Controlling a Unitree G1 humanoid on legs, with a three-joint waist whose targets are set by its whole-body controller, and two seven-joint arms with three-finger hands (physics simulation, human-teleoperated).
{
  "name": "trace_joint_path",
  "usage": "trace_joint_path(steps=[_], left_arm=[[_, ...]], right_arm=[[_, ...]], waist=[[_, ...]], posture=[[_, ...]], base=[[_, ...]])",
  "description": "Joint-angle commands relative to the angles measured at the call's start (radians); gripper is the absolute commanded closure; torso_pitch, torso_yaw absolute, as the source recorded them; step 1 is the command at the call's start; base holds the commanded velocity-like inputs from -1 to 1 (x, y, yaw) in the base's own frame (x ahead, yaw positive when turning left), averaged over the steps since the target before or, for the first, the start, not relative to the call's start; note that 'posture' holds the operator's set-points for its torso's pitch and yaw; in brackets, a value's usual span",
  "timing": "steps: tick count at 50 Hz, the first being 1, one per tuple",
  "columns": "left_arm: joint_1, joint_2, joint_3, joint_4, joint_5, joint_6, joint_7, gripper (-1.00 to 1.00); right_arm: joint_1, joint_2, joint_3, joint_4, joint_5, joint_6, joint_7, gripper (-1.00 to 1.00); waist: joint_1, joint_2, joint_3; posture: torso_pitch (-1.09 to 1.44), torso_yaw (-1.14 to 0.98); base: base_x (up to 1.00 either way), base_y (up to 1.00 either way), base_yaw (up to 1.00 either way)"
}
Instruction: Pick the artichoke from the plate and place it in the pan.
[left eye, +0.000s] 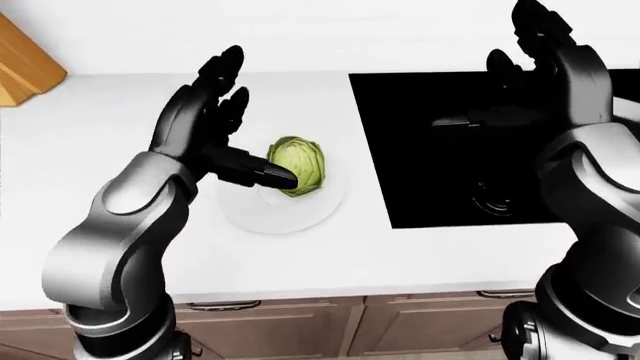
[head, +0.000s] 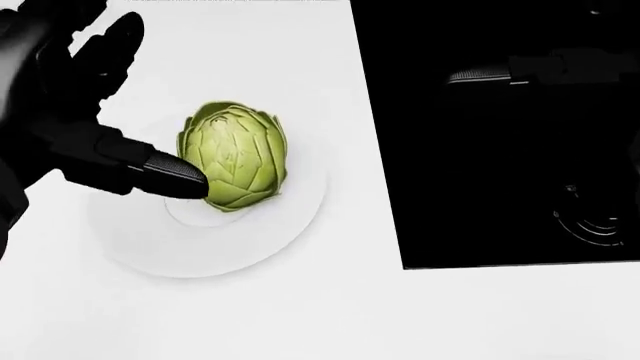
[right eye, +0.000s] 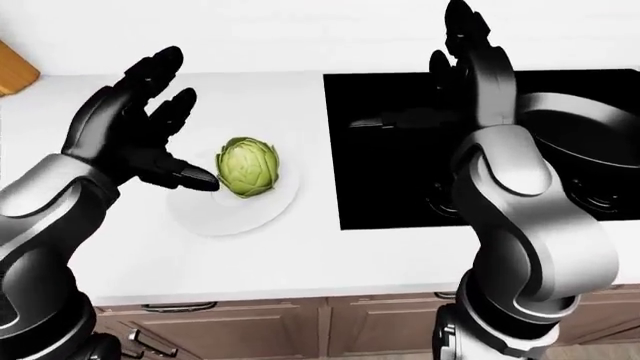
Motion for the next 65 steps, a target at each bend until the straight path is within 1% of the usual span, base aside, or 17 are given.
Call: trace_joint_path(steps=[1, 5, 7, 15, 32, 37, 45, 50, 65], left_arm=[[-0.014, -0.002, -0.002, -0.012, 0.044, -0.045, -0.028, -1.0], [0.011, -0.024, -0.02, -0.011, 0.104, -0.071, -0.058, -1.0], [0.011, -0.034, -0.021, -0.021, 0.123, -0.061, -0.07, -1.0], [0.029, -0.066, -0.042, 0.021, 0.224, -0.124, -0.122, -1.0], [0.04, -0.102, -0.064, 0.106, 0.355, -0.216, -0.199, -1.0], [0.04, -0.113, -0.066, 0.123, 0.376, -0.227, -0.218, -1.0], [0.035, -0.138, -0.077, 0.19, 0.403, -0.28, -0.226, -1.0], [0.034, -0.152, -0.082, 0.21, 0.41, -0.29, -0.228, -1.0], [0.018, -0.166, -0.098, 0.288, 0.444, -0.342, -0.24, -1.0]], right_arm=[[-0.029, -0.013, -0.013, -0.023, 0.003, -0.026, -0.004, -1.0], [-0.03, -0.017, -0.014, -0.021, 0.009, -0.029, -0.007, -1.0], [-0.031, -0.018, -0.014, -0.023, 0.012, -0.028, -0.01, -1.0], [-0.03, -0.024, -0.018, -0.025, 0.024, -0.027, -0.016, -1.0], [-0.024, -0.028, -0.016, -0.023, 0.036, -0.036, -0.024, -1.0], [-0.024, -0.029, -0.016, -0.022, 0.037, -0.037, -0.026, -1.0], [-0.02, -0.025, -0.008, -0.018, 0.032, -0.045, -0.024, -1.0], [-0.018, -0.025, -0.009, -0.014, 0.026, -0.051, -0.018, -1.0], [-0.031, -0.025, -0.009, -0.024, 0.029, -0.031, -0.019, -1.0]], waist=[[0.0, -0.002, -0.024], [0.001, -0.003, -0.024], [0.001, -0.004, -0.025], [0.0, -0.009, -0.024], [0.001, -0.013, -0.028], [0.002, -0.014, -0.029], [0.003, -0.016, -0.031], [0.003, -0.017, -0.032], [0.003, -0.019, -0.034]], posture=[[0.0, 0.0], [0.0, 0.0], [0.0, 0.0], [0.0, 0.0], [0.0, 0.0], [0.0, 0.0], [0.0, 0.0], [0.0, 0.0], [0.0, 0.0]], base=[[0.0, 0.0, 0.0], [0.0, 0.0, 0.0], [0.0, 0.0, 0.0], [0.0, 0.0, 0.0], [0.0, 0.0, 0.0], [0.0, 0.0, 0.0], [0.0, 0.0, 0.0], [0.0, 0.0, 0.0], [0.0, 0.0, 0.0]])
